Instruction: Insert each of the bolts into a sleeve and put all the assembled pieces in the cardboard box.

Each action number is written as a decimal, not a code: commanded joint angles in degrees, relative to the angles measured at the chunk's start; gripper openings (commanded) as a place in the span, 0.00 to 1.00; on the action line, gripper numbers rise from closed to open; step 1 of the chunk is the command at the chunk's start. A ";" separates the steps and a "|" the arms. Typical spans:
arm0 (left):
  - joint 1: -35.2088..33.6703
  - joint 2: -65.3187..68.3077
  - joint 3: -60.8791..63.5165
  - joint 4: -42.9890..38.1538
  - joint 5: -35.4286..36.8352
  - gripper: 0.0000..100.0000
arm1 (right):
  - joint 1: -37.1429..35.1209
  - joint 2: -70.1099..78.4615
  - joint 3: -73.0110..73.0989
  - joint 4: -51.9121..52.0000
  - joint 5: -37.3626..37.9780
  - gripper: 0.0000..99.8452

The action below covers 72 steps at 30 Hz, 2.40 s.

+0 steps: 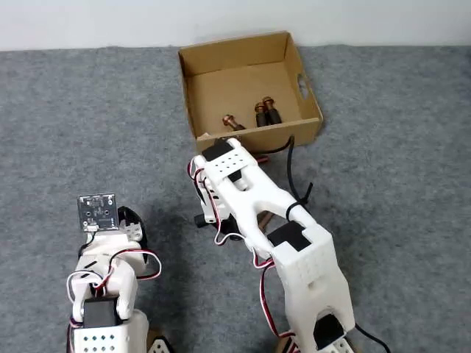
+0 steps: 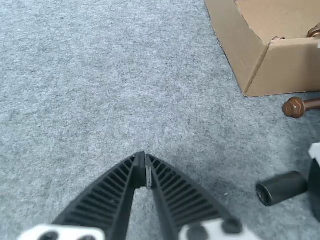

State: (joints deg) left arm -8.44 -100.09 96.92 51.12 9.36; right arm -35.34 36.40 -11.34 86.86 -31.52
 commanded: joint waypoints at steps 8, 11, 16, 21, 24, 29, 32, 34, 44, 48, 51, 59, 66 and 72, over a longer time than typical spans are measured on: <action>0.97 0.00 -0.22 -1.05 -0.18 0.00 | -0.31 -17.98 0.00 7.78 0.35 0.01; 0.97 0.00 -0.22 -1.05 -0.18 0.00 | -0.22 -24.92 0.00 9.80 -1.41 0.01; 1.05 0.00 -0.22 -1.05 -0.18 0.00 | 1.45 -34.95 0.09 12.53 -2.55 0.01; 1.14 0.00 -0.22 -0.44 -0.26 0.00 | 9.27 -43.91 3.69 12.26 -2.46 0.01; 2.55 0.00 -0.22 -0.26 -0.44 0.00 | 13.32 -49.89 9.23 11.38 -2.37 0.01; 2.55 0.09 -0.22 -0.26 -0.44 0.00 | 18.68 -63.78 22.68 6.11 -2.29 0.01; 2.64 0.09 -0.22 -0.26 -0.44 0.00 | 21.05 -73.10 33.58 0.92 -2.02 0.01; 2.64 0.09 -0.22 -0.26 -0.44 0.00 | 22.11 -78.81 40.97 -1.89 -2.02 0.01; 4.04 6.24 -0.13 -4.92 -0.53 0.00 | 34.33 -104.57 59.25 -6.29 6.33 0.01; 7.38 9.49 -0.22 -7.21 -0.53 0.00 | 37.85 -113.10 64.53 -5.49 6.86 0.01; 10.20 10.55 -1.63 -6.68 -0.53 0.00 | 38.29 -118.81 68.22 -3.82 6.77 0.01; 23.21 12.04 -20.53 6.07 -0.53 0.01 | 40.31 -132.97 74.64 -1.45 6.77 0.01; 28.84 37.19 -37.14 7.47 -0.53 0.01 | 45.32 -138.33 75.25 -1.63 6.68 0.01; 37.45 60.75 -51.91 7.38 -0.62 0.01 | 45.49 -138.95 75.43 -1.71 6.59 0.01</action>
State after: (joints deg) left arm 25.14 -49.45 52.88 58.51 9.27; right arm 9.23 -101.98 64.09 85.71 -25.27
